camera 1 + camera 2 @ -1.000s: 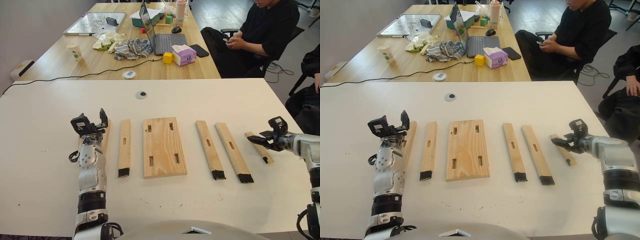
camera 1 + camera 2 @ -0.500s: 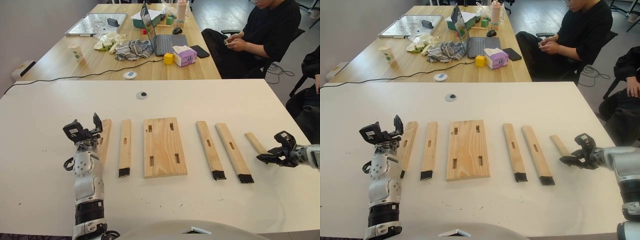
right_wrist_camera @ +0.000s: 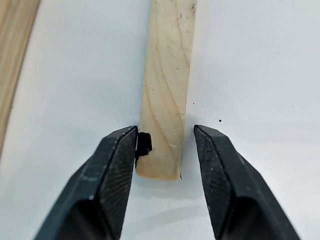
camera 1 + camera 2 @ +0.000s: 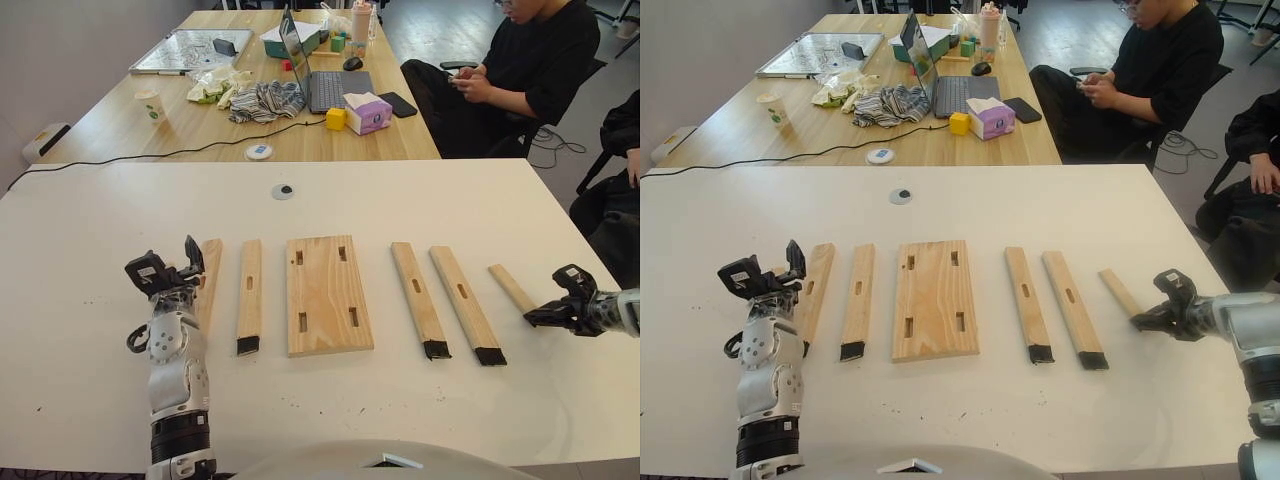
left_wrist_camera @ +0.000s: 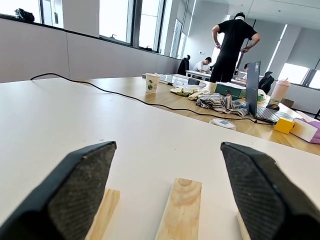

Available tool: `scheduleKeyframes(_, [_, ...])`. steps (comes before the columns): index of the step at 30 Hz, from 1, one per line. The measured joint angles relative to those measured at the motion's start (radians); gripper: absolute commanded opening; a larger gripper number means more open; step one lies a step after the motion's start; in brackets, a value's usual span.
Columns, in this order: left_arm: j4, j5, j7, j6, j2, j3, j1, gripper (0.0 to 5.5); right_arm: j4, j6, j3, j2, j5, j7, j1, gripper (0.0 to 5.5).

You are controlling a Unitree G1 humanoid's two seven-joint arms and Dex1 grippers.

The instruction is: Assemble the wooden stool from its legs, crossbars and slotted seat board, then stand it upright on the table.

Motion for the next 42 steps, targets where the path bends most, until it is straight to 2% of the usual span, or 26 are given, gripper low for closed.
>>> scheduleKeyframes(7, [0.004, 0.0, 0.0, 0.001, 0.015, 0.009, -0.023, 3.85, -0.017, 0.012, -0.003, 0.005, 0.016, -0.017, 0.002, 1.29])
scheduleKeyframes(9, [0.001, -0.002, -0.009, 0.012, 0.025, 0.006, -0.033, 3.85, -0.022, -0.05, -0.09, 0.121, 0.067, -0.104, -0.045, 1.29])
scheduleKeyframes(11, [-0.023, -0.039, -0.047, 0.064, 0.041, -0.007, -0.082, 3.85, -0.054, -0.217, -0.195, 0.284, 0.143, -0.228, -0.164, 1.29])
scheduleKeyframes(12, [-0.049, -0.082, -0.075, 0.119, 0.054, -0.015, -0.116, 3.85, -0.097, -0.315, -0.208, 0.357, 0.161, -0.275, -0.229, 1.29])
scheduleKeyframes(15, [-0.156, -0.367, -0.131, 0.361, 0.068, -0.029, -0.277, 3.85, -0.218, -0.572, -0.12, 0.58, 0.167, -0.315, -0.342, 1.29])
scheduleKeyframes(16, [-0.177, -0.475, -0.125, 0.418, 0.063, -0.022, -0.317, 3.85, -0.233, -0.611, -0.093, 0.619, 0.165, -0.315, -0.345, 1.29])
scheduleKeyframes(19, [-0.195, -0.802, -0.071, 0.582, 0.061, 0.009, -0.368, 3.85, -0.246, -0.693, -0.039, 0.671, 0.15, -0.316, -0.31, 1.29])
scheduleKeyframes(21, [-0.201, -0.984, -0.028, 0.696, 0.07, 0.0, -0.386, 3.85, -0.247, -0.725, -0.002, 0.705, 0.133, -0.322, -0.281, 1.29])
scheduleKeyframes(22, [-0.229, -1.154, 0.023, 0.802, 0.084, -0.025, -0.392, 3.85, -0.249, -0.745, 0.042, 0.732, 0.111, -0.335, -0.268, 1.29])
scheduleKeyframes(25, [-0.288, -1.306, 0.09, 0.873, 0.111, -0.073, -0.416, 3.85, -0.264, -0.769, 0.081, 0.752, 0.092, -0.338, -0.268, 1.29])
scheduleKeyframes(29, [-0.332, -1.304, 0.148, 0.87, 0.113, -0.134, -0.416, 3.85, -0.267, -0.738, 0.134, 0.744, 0.052, -0.336, -0.275, 1.29])
scheduleKeyframes(33, [-0.346, -1.148, 0.142, 0.856, 0.153, -0.182, -0.417, 3.85, -0.3, -0.688, 0.16, 0.74, 0.037, -0.337, -0.275, 1.29])
scheduleKeyframes(42, [-0.352, -1.103, 0.12, 0.826, 0.154, -0.177, -0.407, 3.85, -0.314, -0.633, 0.13, 0.741, 0.04, -0.378, -0.282, 1.29])
